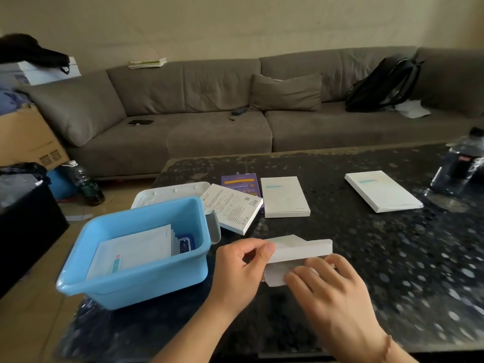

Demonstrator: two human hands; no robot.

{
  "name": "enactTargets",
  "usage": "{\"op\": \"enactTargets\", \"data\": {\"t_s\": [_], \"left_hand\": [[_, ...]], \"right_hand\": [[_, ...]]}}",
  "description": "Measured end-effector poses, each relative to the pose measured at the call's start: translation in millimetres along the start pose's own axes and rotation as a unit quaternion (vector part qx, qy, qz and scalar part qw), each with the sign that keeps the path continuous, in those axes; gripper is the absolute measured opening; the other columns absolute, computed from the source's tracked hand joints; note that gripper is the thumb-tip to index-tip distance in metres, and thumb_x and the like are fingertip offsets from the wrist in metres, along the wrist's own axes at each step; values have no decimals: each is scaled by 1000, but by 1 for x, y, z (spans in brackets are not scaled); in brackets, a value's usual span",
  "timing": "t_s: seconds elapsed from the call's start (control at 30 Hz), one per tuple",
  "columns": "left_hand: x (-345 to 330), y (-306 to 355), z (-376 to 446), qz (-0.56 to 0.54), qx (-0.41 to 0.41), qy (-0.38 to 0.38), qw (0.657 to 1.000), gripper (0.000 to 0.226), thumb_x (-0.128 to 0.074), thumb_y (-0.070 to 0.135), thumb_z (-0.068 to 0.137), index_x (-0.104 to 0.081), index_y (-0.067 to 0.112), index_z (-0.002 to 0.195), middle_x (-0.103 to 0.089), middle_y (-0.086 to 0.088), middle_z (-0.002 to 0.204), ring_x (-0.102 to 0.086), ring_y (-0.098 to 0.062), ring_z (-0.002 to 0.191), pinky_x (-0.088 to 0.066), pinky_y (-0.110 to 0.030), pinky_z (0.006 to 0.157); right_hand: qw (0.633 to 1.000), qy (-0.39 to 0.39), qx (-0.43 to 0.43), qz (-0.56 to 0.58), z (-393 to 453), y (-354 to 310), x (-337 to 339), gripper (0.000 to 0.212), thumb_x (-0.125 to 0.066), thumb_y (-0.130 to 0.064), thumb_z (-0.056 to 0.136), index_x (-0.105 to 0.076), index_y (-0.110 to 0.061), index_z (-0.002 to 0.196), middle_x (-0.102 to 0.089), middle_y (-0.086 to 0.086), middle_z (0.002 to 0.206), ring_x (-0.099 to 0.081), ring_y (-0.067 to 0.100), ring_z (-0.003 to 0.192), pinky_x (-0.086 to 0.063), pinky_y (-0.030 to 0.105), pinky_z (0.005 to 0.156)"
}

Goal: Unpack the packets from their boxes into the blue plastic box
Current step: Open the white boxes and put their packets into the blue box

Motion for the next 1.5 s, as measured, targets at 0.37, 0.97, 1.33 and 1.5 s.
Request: {"op": "enactTargets", "data": {"t_s": [0.37,0.97,1.33,1.5], "left_hand": [[3,-13,-30,15,-39,-79,996,24,-63,44,89,-76,26,79,-70,14,80,-64,-16,88,-52,-23,71],[-10,52,-73,201,-282,211,914,67,-62,54,83,-43,21,139,-42,-6,144,-43,-29,131,-40,-42,106],[14,57,-32,-252,131,307,908,18,-51,39,96,-65,33,104,-75,17,95,-72,-10,95,-56,-15,70],[45,77,-32,-608,180,230,738,22,-47,29,97,-63,27,112,-76,-10,101,-75,-26,85,-62,-38,60]], "right_hand": [[996,25,81,22,-13,12,60,16,-62,-4,78,-70,-15,69,-69,2,78,-66,25,68,-55,39,67],[848,-207,-323,364,109,55,85,17,-76,-16,80,-72,-32,85,-74,-17,75,-70,1,64,-60,28,61],[789,-103,-331,508,131,1,62,37,-65,-50,75,-65,-31,107,-75,-9,86,-73,8,79,-60,30,70],[699,-172,-479,503,92,-21,22,63,-63,-60,62,-62,-26,116,-68,-8,106,-65,11,97,-56,29,69]]}}
Point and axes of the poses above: each hand's wrist, its own z-axis towards the middle knuckle, its own x-axis out of the back of the hand, y = z × x, the point moved 2 cm from there along z, towards the middle knuckle
